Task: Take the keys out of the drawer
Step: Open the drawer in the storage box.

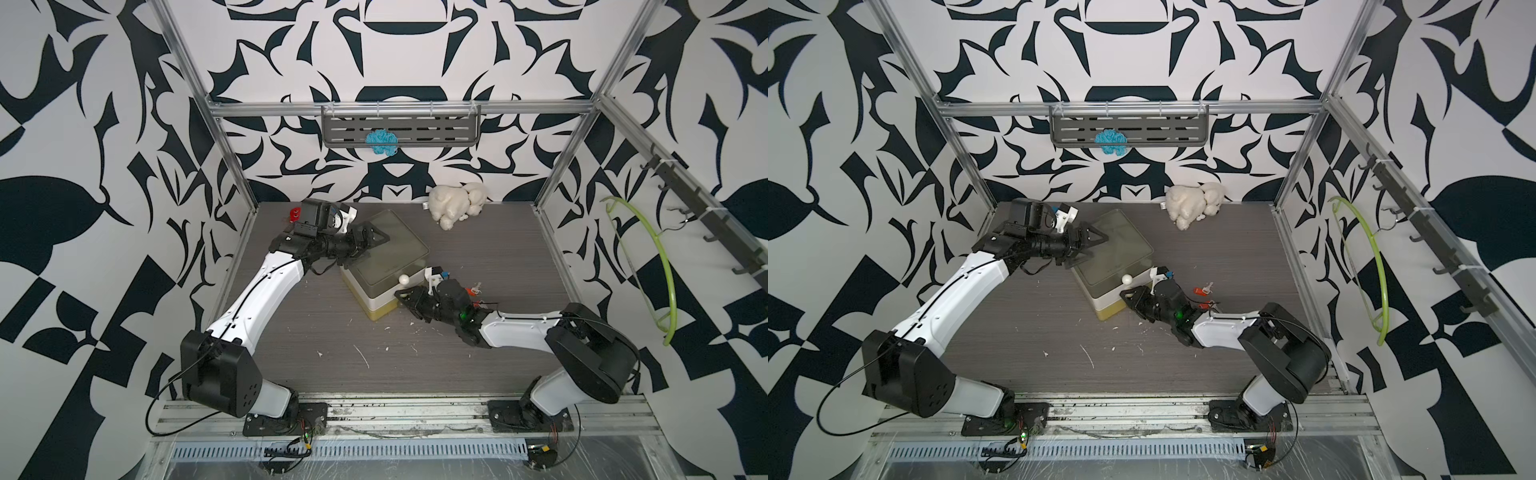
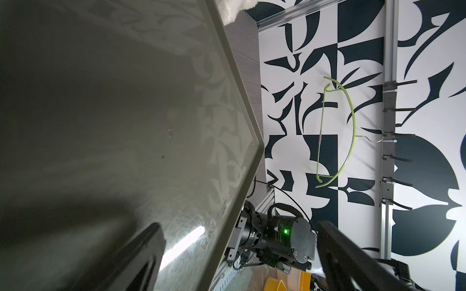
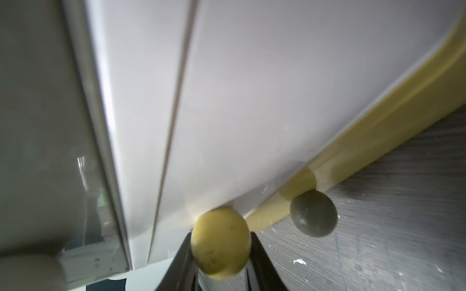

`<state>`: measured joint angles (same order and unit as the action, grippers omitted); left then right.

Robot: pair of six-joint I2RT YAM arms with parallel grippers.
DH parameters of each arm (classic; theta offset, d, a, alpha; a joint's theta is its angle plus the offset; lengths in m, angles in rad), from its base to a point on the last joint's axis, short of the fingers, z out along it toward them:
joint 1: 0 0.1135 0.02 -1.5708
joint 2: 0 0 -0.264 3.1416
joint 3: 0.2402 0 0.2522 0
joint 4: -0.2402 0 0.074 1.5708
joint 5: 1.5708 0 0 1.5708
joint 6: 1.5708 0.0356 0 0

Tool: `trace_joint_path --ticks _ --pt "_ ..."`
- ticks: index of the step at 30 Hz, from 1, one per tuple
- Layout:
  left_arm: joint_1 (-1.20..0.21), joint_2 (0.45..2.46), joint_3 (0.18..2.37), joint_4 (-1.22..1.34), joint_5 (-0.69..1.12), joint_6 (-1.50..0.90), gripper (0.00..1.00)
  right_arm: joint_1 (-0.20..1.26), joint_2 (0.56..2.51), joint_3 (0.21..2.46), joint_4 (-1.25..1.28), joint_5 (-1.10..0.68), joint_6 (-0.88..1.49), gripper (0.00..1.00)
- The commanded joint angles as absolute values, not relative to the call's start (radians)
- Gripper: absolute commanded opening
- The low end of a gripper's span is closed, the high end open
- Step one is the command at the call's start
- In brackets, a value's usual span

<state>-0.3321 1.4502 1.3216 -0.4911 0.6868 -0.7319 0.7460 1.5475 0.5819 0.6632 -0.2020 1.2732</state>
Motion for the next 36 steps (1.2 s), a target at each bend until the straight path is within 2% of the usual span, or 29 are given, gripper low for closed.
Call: trace_joint_path --ticks 1,9,15,27,28,31,36 --pt "-0.333 1.465 1.326 -0.492 0.706 -0.712 0.99 0.721 1.501 0.567 0.689 -0.088 1.256 0.09" --pt "-0.333 1.466 1.322 -0.488 0.707 -0.715 0.99 0.715 1.343 0.469 0.574 -0.065 1.242 0.08" --pt "-0.333 1.47 1.323 -0.488 0.706 -0.715 0.99 0.715 1.142 0.348 0.45 -0.031 1.258 0.08" --pt "-0.337 1.477 1.318 -0.483 0.701 -0.718 0.99 0.715 0.445 0.171 -0.132 0.058 1.32 0.09" --pt "-0.337 1.477 1.318 -0.485 0.7 -0.718 0.99 0.715 0.403 0.169 -0.167 0.06 1.322 0.12" --pt "-0.337 1.476 1.316 -0.486 0.701 -0.719 0.99 0.715 0.362 0.198 -0.238 0.048 1.297 0.3" --pt "-0.339 1.479 1.319 -0.483 0.701 -0.724 0.99 0.715 0.567 0.282 -0.115 -0.062 1.21 0.46"
